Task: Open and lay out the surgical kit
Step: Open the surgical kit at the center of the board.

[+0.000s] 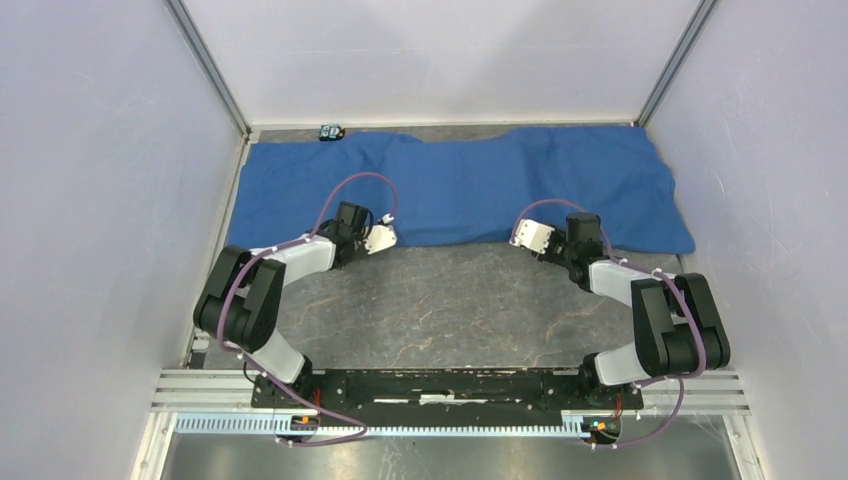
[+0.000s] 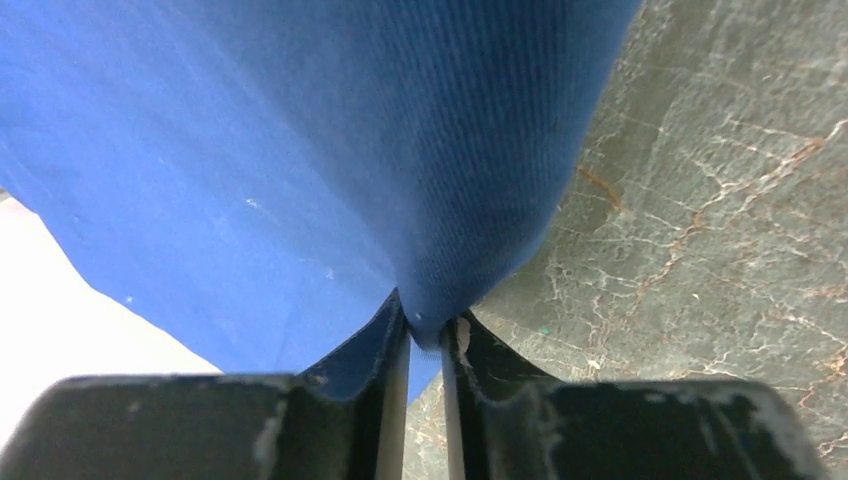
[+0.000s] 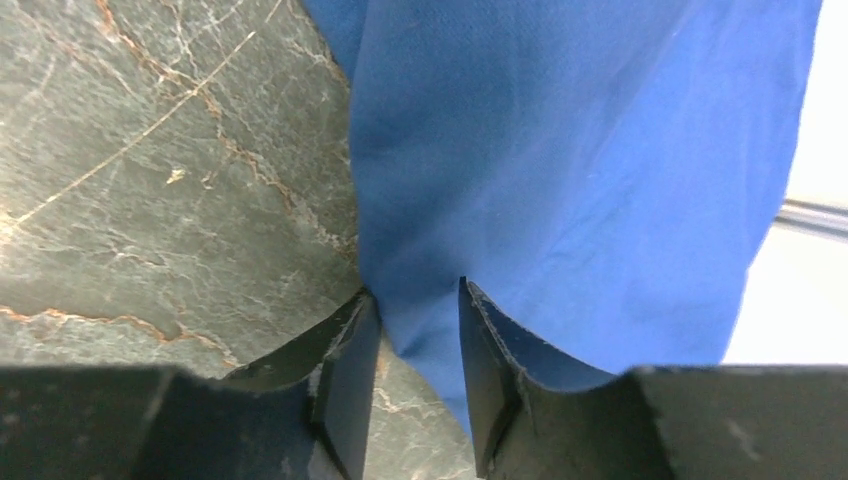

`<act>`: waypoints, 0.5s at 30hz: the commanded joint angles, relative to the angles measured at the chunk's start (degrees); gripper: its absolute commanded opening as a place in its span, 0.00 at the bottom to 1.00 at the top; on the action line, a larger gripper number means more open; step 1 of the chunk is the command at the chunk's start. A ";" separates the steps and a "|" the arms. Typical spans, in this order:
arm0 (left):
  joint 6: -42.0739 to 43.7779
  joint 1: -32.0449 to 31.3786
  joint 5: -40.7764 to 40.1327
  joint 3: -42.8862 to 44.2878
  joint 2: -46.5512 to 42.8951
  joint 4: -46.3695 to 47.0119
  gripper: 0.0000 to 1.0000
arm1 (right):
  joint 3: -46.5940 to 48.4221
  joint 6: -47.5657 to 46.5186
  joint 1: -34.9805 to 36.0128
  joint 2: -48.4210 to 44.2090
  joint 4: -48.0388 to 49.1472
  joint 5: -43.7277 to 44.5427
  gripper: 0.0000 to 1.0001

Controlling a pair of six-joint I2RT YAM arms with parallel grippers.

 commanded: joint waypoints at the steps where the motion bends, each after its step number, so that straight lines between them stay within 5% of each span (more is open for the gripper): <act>1: 1.50 0.00 -1.49 -1.29 0.04 1.68 0.16 | 0.37 0.09 0.13 1.23 -5.21 -0.56 0.38; 3: 1.03 -0.01 -1.65 -1.69 -0.52 1.56 0.04 | 0.19 0.11 0.18 0.88 -5.58 -0.55 0.31; 7: -0.15 -0.06 -1.38 -1.97 -1.99 0.71 0.02 | -0.08 0.42 0.17 0.32 -6.03 -0.88 0.01; 15: -0.45 -0.03 -1.74 -5.03 -7.21 0.02 0.02 | -2.43 -0.38 0.15 -2.56 -7.02 -1.09 0.00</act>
